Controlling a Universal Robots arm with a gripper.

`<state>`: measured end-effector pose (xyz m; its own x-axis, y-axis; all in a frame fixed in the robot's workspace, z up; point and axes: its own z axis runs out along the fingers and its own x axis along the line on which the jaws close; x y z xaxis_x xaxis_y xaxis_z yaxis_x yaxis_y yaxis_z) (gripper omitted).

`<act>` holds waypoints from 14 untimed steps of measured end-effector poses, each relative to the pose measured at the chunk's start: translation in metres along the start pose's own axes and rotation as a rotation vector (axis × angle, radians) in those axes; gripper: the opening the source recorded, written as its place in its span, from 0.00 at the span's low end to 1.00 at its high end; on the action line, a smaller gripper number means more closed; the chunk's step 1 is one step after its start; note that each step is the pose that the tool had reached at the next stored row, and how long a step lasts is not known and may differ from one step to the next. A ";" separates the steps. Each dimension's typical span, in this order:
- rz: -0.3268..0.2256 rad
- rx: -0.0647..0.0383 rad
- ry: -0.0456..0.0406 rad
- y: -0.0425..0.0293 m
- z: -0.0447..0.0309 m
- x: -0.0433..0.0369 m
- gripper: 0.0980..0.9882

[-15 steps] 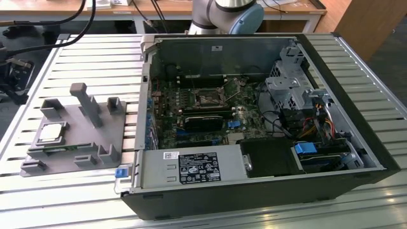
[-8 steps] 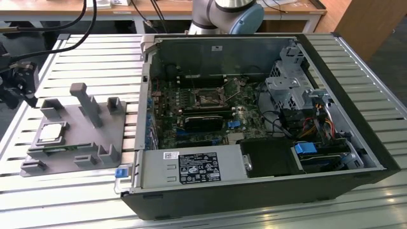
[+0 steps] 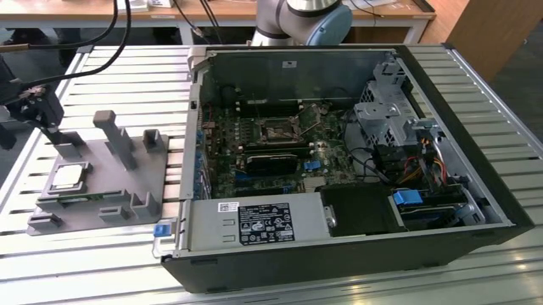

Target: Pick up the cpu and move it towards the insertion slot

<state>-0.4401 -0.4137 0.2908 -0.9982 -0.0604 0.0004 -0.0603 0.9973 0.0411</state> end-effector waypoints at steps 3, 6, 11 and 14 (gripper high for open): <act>-0.010 0.000 0.0003 -0.0006 0.0043 0.0000 0.68; -0.010 0.000 0.0004 -0.0018 0.0081 0.0004 0.68; -0.011 0.000 0.0005 -0.0038 0.0147 0.0009 0.68; -0.012 0.000 0.0004 -0.0045 0.0187 0.0009 0.68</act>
<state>-0.4408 -0.4175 0.2719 -0.9974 -0.0722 0.0003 -0.0721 0.9965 0.0412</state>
